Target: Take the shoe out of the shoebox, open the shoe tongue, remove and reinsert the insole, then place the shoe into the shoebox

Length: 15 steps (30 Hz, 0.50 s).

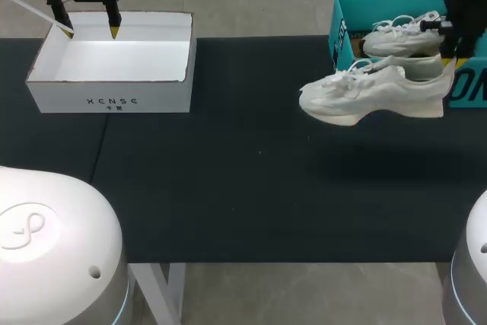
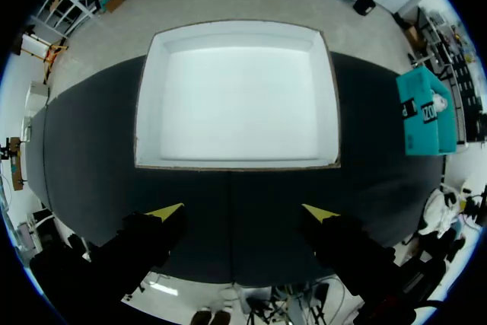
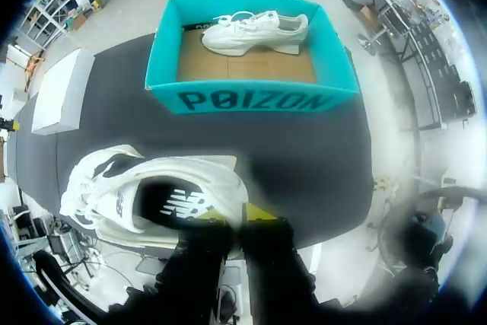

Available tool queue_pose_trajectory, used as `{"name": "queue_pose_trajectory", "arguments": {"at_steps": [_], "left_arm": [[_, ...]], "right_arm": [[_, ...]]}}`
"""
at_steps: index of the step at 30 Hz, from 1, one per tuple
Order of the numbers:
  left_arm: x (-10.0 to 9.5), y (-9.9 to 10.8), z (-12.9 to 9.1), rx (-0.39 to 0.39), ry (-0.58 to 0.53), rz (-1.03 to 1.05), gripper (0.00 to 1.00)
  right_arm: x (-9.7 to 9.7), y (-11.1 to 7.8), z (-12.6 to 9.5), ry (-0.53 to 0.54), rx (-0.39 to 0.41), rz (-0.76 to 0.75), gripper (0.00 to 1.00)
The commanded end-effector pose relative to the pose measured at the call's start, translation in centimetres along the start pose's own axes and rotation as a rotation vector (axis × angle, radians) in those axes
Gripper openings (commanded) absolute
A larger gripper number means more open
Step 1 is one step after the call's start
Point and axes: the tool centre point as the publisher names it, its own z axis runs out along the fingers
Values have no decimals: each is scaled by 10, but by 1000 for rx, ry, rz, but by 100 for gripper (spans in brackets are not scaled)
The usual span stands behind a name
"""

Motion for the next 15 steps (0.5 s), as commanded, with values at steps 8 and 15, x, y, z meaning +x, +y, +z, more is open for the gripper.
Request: {"name": "queue_pose_trajectory", "arguments": {"at_steps": [8,15], "left_arm": [[0,0,0,-1,-1,-1,100],[0,0,0,-1,-1,-1,100]], "right_arm": [[29,-71,34,-7,-151,40,0],[38,-82,35,12,-154,16,0]]}}
